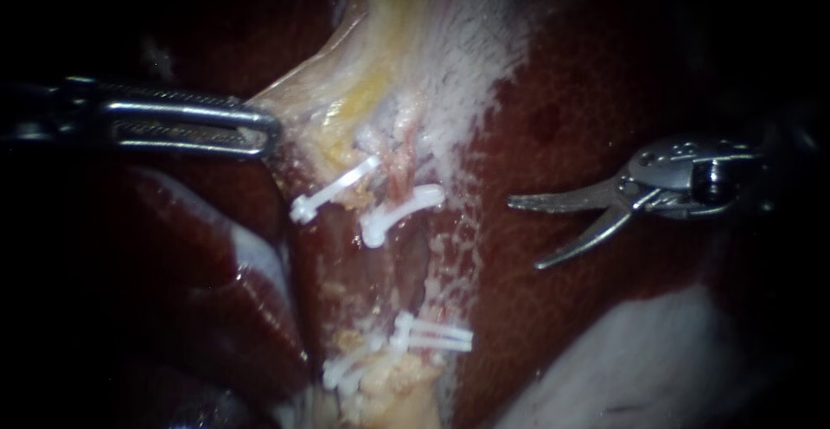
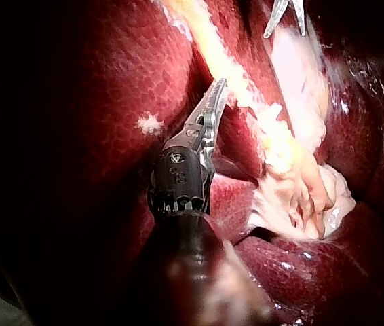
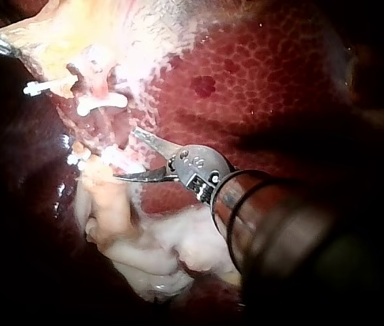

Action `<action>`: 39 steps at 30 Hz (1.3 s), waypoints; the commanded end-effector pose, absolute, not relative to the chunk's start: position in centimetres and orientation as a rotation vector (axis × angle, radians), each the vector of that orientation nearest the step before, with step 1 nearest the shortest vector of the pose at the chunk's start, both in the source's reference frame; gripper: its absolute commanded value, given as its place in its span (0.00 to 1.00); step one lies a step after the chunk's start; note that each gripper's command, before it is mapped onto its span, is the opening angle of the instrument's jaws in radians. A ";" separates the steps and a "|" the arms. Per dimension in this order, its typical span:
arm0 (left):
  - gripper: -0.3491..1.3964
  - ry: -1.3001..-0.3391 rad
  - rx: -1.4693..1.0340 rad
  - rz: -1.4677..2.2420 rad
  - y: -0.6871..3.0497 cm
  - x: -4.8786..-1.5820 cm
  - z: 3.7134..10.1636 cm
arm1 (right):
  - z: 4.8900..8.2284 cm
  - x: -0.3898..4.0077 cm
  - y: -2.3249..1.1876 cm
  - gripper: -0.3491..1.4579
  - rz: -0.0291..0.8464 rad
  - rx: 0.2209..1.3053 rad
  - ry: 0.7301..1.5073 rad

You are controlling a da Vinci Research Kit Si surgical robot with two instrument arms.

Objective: Go back from the cut right tube

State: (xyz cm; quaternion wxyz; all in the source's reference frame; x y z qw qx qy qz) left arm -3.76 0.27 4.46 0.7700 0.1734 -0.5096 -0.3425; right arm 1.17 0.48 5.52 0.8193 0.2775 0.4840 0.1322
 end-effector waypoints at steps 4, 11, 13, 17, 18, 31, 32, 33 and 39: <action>0.00 -1.105 0.375 -0.743 0.26 -3.77 4.47 | 5.44 1.17 0.52 0.90 0.253 0.540 1.044; 0.00 -1.105 0.372 -0.741 0.26 -3.78 4.57 | 5.38 1.14 0.57 0.95 0.237 0.487 1.051; 0.00 -1.109 0.371 -0.740 0.25 -3.80 4.64 | 5.38 1.14 0.57 0.97 0.229 0.477 1.051; 0.00 -1.096 0.377 -0.732 0.20 -3.87 4.81 | 5.38 1.14 0.57 0.99 0.226 0.458 1.049; 0.00 -1.094 0.383 -0.733 0.18 -3.90 4.87 | 5.38 1.14 0.57 0.99 0.232 0.450 1.048; 0.00 -1.072 0.433 -0.722 -0.07 -4.20 5.16 | 5.37 1.13 0.56 0.99 0.235 0.435 1.046; 0.00 -1.072 0.433 -0.721 -0.08 -4.21 5.16 | 5.37 1.13 0.56 0.99 0.236 0.435 1.046; 0.00 -1.073 0.433 -0.721 -0.08 -4.21 5.16 | 5.37 1.13 0.56 0.99 0.236 0.434 1.046; 0.00 -1.073 0.433 -0.721 -0.08 -4.22 5.15 | 5.37 1.13 0.56 0.99 0.232 0.431 1.047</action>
